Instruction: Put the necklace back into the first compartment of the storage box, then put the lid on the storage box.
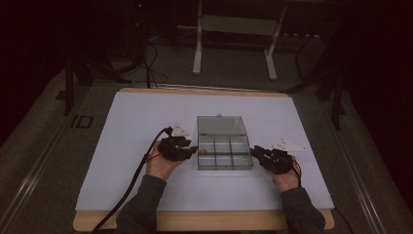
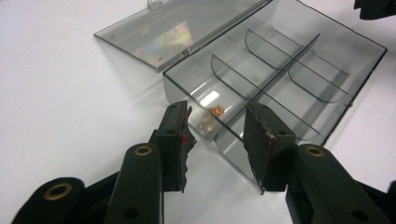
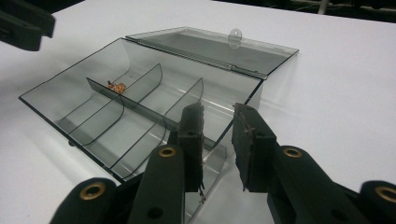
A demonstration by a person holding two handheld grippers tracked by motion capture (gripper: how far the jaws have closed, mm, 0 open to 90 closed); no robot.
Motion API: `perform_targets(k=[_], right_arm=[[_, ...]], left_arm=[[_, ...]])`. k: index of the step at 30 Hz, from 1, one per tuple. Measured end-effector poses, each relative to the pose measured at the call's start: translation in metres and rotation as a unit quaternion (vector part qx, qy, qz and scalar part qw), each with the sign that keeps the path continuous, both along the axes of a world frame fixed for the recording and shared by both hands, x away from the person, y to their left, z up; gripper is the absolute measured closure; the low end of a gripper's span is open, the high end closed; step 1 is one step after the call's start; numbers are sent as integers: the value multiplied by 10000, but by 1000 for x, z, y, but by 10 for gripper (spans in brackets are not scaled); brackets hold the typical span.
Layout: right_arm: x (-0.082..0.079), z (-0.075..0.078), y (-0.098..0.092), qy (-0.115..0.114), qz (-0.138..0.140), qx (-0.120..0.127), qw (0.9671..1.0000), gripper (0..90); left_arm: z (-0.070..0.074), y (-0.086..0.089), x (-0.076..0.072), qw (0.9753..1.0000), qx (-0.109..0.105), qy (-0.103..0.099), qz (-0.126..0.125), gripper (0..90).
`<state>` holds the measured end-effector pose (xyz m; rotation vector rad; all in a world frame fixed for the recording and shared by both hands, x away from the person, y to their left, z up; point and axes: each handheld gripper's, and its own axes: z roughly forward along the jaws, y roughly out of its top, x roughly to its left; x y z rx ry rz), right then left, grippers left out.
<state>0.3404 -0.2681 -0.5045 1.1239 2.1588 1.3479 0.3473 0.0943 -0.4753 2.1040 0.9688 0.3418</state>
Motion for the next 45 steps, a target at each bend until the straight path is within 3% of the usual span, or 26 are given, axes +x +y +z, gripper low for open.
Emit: perform_targets(k=[18, 25, 37, 45], right_arm=[[0, 0, 1, -9, 15, -14, 10000, 735], [1, 2, 3, -3, -4, -9, 10000, 727], [6, 3, 10, 187, 29, -131, 9997, 689], [14, 12, 8, 268, 19, -37, 9996, 661]], left_arm=[[-14, 10, -21, 9996, -275, 1, 95, 577], [-17, 14, -25, 9984, -547, -8, 159, 573], [-23, 8, -28, 9984, -556, 57, 79, 569], [-24, 6, -29, 9980, -620, 78, 63, 568]])
